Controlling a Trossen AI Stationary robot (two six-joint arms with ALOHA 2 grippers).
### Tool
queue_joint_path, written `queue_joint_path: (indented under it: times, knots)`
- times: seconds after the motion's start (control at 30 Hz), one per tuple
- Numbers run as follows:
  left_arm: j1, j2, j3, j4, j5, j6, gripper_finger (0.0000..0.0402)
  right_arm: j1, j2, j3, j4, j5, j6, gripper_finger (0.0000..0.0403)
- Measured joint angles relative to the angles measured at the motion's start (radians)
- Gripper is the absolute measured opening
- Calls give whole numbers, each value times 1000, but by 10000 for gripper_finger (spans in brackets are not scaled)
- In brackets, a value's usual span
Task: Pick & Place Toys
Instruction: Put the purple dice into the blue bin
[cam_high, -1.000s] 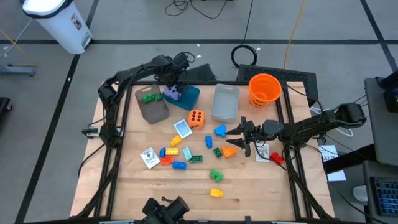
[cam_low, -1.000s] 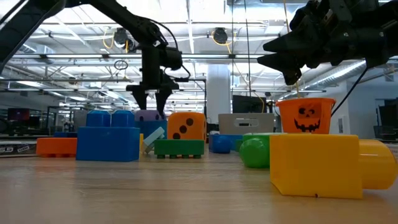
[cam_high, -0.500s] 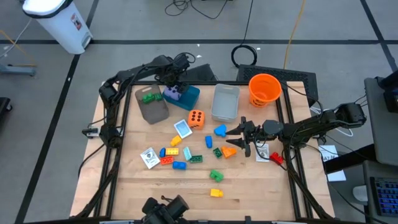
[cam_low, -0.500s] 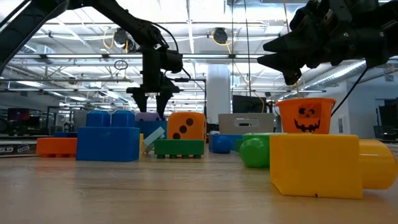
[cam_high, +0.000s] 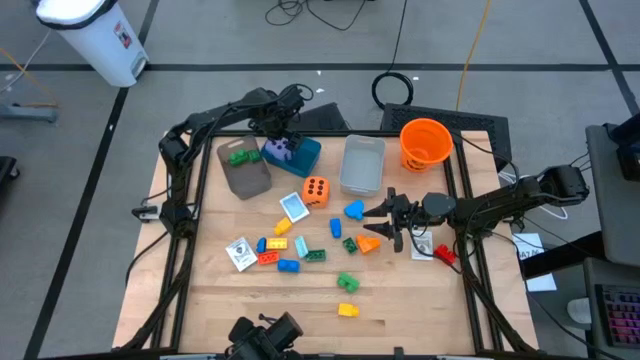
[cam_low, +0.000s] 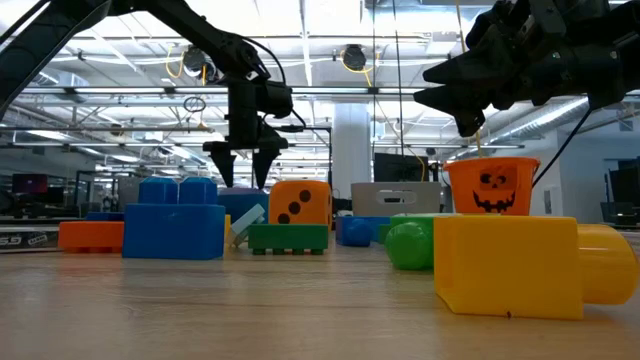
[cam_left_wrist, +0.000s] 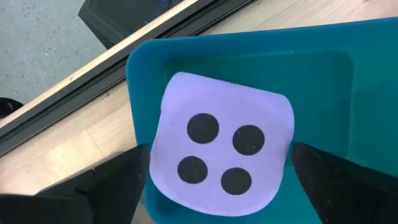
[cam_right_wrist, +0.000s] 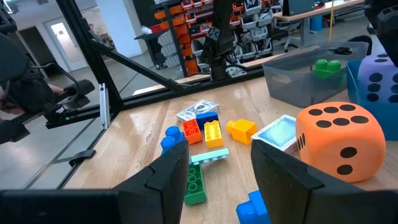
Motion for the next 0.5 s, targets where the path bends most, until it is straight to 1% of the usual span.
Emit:
queue_joint_path:
  times: [0.33,0.4,0.5]
  knots:
    - [2,-2,11,-15,0,16,387,0,0,0,0,0,0,167]
    - [3,-3,43,-36,0,32,387,0,0,0,0,0,0,167]
    - [5,-4,127,-104,0,45,383,0,0,0,0,0,0,167]
